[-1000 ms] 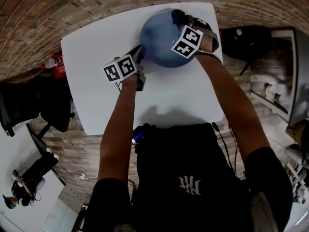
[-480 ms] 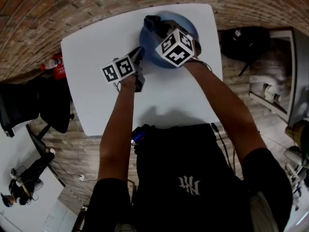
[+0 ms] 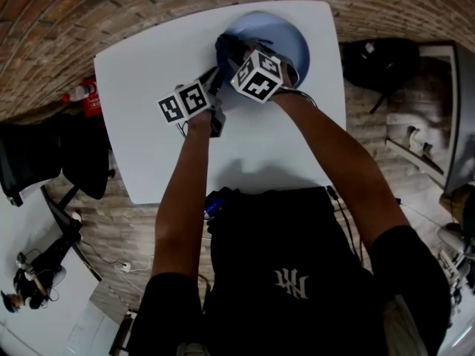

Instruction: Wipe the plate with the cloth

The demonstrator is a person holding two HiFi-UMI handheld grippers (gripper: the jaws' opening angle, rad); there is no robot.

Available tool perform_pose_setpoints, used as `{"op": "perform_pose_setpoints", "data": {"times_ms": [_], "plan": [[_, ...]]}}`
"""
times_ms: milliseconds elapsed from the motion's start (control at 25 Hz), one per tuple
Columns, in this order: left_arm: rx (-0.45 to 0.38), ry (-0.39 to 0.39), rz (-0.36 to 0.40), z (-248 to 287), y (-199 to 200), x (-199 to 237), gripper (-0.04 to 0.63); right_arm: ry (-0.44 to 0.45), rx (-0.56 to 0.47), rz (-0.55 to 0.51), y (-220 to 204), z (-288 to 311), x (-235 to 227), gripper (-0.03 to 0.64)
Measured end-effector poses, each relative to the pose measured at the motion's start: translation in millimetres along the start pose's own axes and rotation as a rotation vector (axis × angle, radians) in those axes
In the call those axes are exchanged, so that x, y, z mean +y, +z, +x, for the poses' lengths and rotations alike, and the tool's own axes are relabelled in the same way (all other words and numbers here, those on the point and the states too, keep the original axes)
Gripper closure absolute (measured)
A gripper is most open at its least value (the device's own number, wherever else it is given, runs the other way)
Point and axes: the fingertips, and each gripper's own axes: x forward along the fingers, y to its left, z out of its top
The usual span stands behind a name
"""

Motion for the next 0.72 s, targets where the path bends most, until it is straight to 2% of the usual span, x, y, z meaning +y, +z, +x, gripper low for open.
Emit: {"op": "perform_pose_setpoints", "data": {"times_ms": [160,440,720], "plan": [[0.004,0.009,0.008,-0.5,0.1,1.0,0.557,-0.038,0.016,-0.136,-2.1,0.0,2.0,0.531],[0.004,0.01,0.004,-1.7,0.5,1.0,0.558,-0.118,0.069,-0.238,-17.5,-10.6,-11.8,0.532],[0.005,0.013,0.012,-2.0,0.0,0.8,0.558,-0.166,0.11,-0.228,-39.8,-25.3,-38.0,0.532]]}}
